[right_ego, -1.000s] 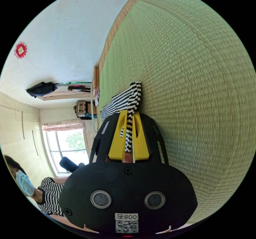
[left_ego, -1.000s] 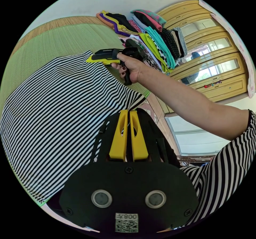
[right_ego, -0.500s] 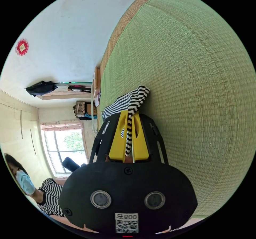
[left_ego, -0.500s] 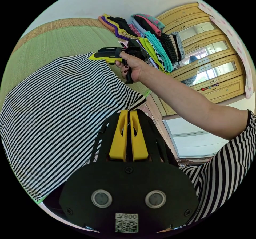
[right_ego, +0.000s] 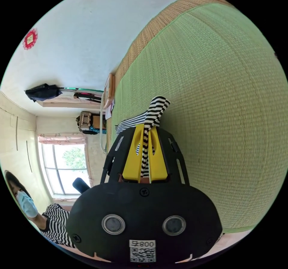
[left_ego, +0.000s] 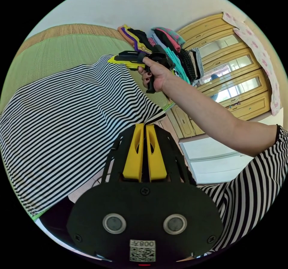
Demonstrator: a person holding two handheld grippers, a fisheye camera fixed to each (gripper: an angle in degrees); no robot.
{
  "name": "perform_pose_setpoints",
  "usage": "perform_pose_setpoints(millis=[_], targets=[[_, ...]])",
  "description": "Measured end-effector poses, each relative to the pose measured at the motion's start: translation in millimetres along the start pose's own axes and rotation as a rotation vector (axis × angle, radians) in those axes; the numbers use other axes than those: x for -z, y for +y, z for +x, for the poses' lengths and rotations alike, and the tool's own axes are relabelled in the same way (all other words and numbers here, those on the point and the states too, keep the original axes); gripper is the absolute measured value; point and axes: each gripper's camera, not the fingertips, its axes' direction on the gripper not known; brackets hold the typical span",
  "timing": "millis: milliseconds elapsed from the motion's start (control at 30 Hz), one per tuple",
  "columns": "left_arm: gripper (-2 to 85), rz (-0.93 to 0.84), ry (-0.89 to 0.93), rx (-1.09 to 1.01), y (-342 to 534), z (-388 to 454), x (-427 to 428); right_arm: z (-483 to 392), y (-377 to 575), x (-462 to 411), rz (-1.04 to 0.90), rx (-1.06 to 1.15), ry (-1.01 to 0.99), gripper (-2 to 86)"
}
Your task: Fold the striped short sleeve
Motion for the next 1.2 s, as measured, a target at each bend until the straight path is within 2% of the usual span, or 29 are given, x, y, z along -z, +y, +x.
perform_pose_setpoints(millis=[533,867,1200], targets=[[0.8,0.26,0.03,0.193,156.2,-157.7,-3.3,-258.3,-22.1,2.1,-0.03,0.177,0.021,1.4],[0.7,0.414,0.033,0.374,265.9,-274.1,-27.0,-416.3,-43.0,-44.3,-0.123,0.231,0.086,1.4],[0.8,0.506,0.079,0.491,335.7,-370.2,-73.2,-546.9,-68.9,-81.5,-0.197,0.245,0.187,1.3]])
